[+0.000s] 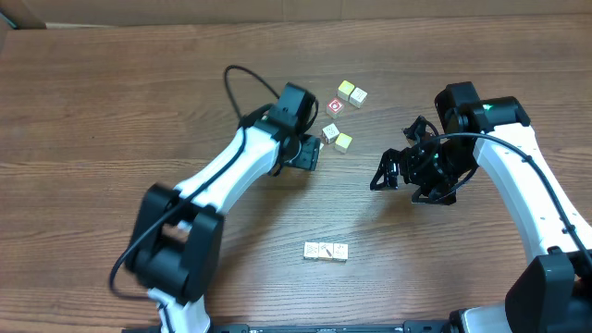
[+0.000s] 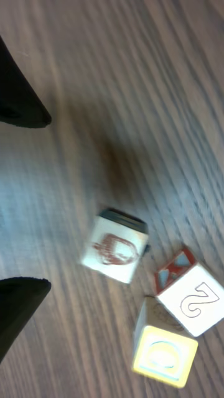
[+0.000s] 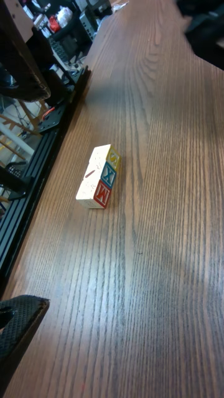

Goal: Flip 5 blocks
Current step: 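Move left gripper to the cluster over the acorn-picture block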

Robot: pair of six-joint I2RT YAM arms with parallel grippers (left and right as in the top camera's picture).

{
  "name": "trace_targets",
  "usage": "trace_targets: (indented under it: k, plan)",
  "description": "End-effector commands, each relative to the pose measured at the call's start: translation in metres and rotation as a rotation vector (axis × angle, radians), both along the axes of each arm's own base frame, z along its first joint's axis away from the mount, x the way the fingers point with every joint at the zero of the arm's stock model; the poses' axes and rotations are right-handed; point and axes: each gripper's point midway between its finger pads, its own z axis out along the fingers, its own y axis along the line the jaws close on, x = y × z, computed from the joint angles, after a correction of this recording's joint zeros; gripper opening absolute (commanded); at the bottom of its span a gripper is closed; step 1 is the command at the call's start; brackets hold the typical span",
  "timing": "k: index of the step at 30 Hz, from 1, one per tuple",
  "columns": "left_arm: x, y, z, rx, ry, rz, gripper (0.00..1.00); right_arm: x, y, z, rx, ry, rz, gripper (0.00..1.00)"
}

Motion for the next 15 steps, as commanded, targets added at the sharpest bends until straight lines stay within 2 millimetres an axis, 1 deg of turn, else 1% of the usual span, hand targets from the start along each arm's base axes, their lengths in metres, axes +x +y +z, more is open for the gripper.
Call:
trace_targets:
  k: [1,5,9,13,15]
  plan:
    - [0.016,-0.016,-0.005,-0.007,0.009,-0.094,0.65,0.004,0.002,0.009,0.006,-0.041,0.009,1.00]
    - [0.024,-0.021,-0.012,-0.001,0.022,-0.100,0.61,0.005,0.002,0.008,0.006,-0.042,0.007,1.00]
    - [0.024,-0.024,-0.019,-0.011,0.035,-0.112,0.59,0.005,0.002,0.008,0.007,-0.045,0.007,1.00]
    - [0.024,-0.024,-0.025,-0.009,0.046,-0.115,0.52,0.007,0.002,0.008,0.007,-0.051,0.006,1.00]
    - [0.024,-0.025,-0.027,-0.009,0.048,-0.116,0.46,0.007,0.002,0.008,0.008,-0.053,0.007,1.00]
